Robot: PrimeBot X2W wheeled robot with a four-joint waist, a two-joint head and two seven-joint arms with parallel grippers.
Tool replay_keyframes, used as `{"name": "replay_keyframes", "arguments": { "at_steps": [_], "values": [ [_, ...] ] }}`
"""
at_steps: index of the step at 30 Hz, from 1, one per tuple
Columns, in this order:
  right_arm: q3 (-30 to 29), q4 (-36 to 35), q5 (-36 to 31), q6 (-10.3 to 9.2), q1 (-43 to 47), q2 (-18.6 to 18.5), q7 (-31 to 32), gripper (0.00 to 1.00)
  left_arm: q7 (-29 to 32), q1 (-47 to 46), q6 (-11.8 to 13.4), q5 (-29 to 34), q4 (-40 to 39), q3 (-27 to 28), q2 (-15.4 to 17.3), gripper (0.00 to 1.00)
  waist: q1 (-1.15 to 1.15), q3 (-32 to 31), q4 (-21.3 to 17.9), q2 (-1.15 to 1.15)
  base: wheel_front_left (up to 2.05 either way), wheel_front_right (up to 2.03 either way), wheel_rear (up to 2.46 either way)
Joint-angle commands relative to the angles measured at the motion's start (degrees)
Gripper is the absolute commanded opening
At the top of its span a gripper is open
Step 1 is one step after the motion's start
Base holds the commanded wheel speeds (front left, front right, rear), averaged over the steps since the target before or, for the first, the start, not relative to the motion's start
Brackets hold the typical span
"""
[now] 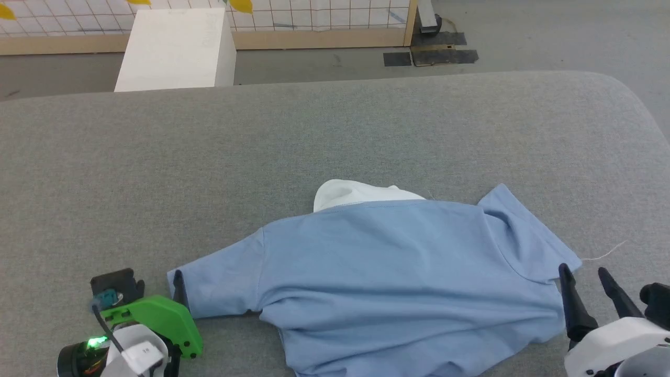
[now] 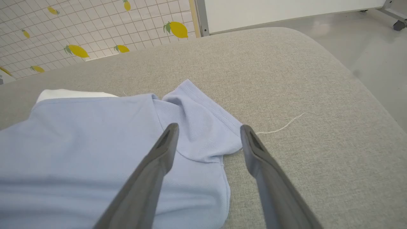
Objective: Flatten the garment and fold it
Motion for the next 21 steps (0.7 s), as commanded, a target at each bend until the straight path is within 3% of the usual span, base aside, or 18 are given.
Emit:
{"name": "replay_keyframes", "arguments": {
  "at_steps": [1,9,15,16,17,18,21],
  "values": [
    [0.59,-0.24,-0.06,-0.08,0.18,-0.01,-0.08,1.0,2.45,-1.41,-0.72,-0.21,0.0,-0.48,1.06,1.0,0.0,0.28,-0.22,0.0,0.0,0.0,0.0],
    [3.4,-0.82,0.66,-0.08,-0.23,-0.01,1.05,1.0,17.76,-5.01,-5.45,-2.08,0.18,-3.54,4.98,1.0,0.0,1.77,-1.01,0.0,0.0,0.0,0.0],
    [4.49,-0.84,0.83,-0.08,-0.84,-0.01,1.3,1.0,29.82,-5.88,-8.54,-5.01,0.65,-6.07,5.75,1.0,0.0,2.43,-1.66,0.0,0.0,0.0,0.0],
    [4.61,-0.77,0.81,-0.08,-0.9,-0.01,1.3,1.0,31.8,-5.56,-9.09,-5.75,0.39,-6.48,5.82,0.74,0.0,2.44,-1.76,0.0,0.0,0.0,0.0],
    [4.72,-0.73,0.78,-0.08,-0.95,-0.01,1.28,1.0,32.87,-5.31,-9.42,-6.33,-0.24,-6.62,5.96,0.26,0.0,2.42,-1.83,0.0,0.0,0.0,0.0],
    [4.73,-0.74,0.77,-0.08,-0.99,-0.01,1.26,1.0,33.11,-5.15,-9.63,-6.66,-0.9,-6.62,6.11,0.0,0.0,2.4,-1.84,0.0,0.0,0.0,0.0],
    [4.57,-0.97,0.4,-0.08,-1.36,-0.01,0.96,1.0,29.88,-4.76,-9.48,-6.33,-3.45,-6.01,6.49,0.0,0.0,2.32,-1.53,0.0,0.0,0.0,0.0]
  ]
}}
